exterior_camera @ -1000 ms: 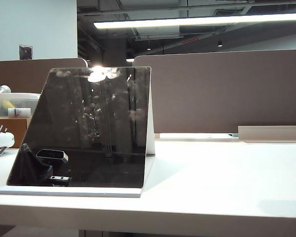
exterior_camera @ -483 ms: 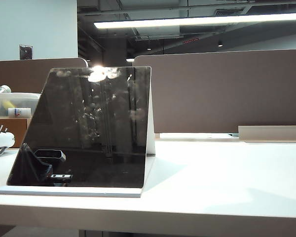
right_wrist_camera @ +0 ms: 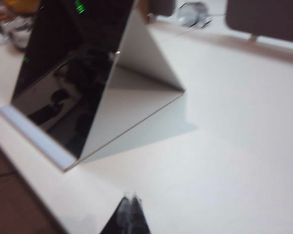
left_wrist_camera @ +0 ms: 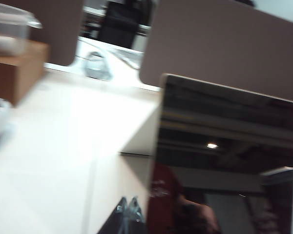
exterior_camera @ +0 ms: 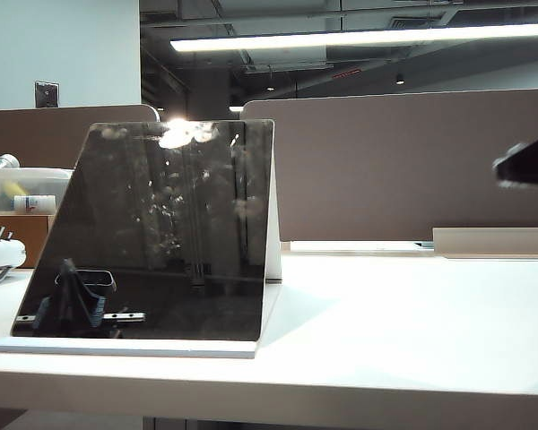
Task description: Push the center of the mirror on the table forward to move it for a short distance.
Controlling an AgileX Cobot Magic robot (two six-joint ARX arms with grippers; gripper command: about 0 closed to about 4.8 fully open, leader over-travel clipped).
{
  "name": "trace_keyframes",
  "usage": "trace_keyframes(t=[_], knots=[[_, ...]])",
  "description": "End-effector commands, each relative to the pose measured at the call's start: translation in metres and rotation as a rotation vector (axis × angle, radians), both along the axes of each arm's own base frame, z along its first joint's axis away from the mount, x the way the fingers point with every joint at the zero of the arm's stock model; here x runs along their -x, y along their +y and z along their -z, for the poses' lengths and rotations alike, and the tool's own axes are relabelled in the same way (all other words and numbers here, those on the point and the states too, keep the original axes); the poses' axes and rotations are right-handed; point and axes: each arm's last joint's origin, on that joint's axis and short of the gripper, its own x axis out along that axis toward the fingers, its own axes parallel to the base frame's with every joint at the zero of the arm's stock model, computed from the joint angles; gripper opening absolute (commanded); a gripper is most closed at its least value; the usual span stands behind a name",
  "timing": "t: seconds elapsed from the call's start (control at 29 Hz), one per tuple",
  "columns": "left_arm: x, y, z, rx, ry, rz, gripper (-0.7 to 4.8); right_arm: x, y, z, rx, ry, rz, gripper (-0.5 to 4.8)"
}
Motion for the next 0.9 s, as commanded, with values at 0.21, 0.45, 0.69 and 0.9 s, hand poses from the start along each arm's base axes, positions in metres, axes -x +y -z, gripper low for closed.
trace_keyframes(t=[0.21, 0.45, 0.69, 0.9], knots=[[0.008, -0.005, -0.026, 0.005, -0.061, 0.197, -0.05, 0.004, 0.007, 0.004, 0.027, 0.025, -0.068, -0.05], [0.003, -0.006, -0.044, 0.013, -0.014, 0.236, -0.05, 0.004, 0.007, 0.004, 0.028, 0.026, -0.068, -0.05], [-0.022, -0.020, -0.061, 0.014, 0.129, 0.352, -0.05, 0.004, 0.007, 0.004, 0.028, 0.026, -0.068, -0.05], [-0.050, -0.061, -0.072, -0.078, 0.242, 0.417, -0.05, 0.004, 0.007, 0.004, 0.029, 0.027, -0.067, -0.05]])
